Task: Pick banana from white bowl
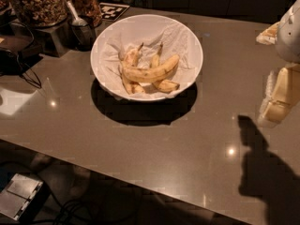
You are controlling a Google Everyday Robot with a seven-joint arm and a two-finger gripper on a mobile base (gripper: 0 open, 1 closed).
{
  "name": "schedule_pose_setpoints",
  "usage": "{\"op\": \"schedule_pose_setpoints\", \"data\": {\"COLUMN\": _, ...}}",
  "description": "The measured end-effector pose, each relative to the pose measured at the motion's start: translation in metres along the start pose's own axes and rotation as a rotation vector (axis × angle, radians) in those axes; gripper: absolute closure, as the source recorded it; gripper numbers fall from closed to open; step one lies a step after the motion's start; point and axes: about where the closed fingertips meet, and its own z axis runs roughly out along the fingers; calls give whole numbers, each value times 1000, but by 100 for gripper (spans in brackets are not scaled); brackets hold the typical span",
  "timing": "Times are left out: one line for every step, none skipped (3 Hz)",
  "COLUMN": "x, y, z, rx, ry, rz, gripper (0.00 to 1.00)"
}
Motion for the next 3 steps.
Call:
{"op": "schedule_pose_setpoints", "data": {"x": 0, "y": 0, "z": 0, "rx": 0, "ry": 0, "rz": 0, "gripper": 0}}
{"op": "schedule_pose_setpoints", "data": {"x": -10, "y": 1, "z": -3, "rx": 22, "ry": 26, "rz": -38, "gripper": 0}}
{"op": "schedule_pose_setpoints", "data": {"x": -35, "y": 3, "z": -8, "rx": 33, "ry": 65, "rz": -112, "gripper": 0}}
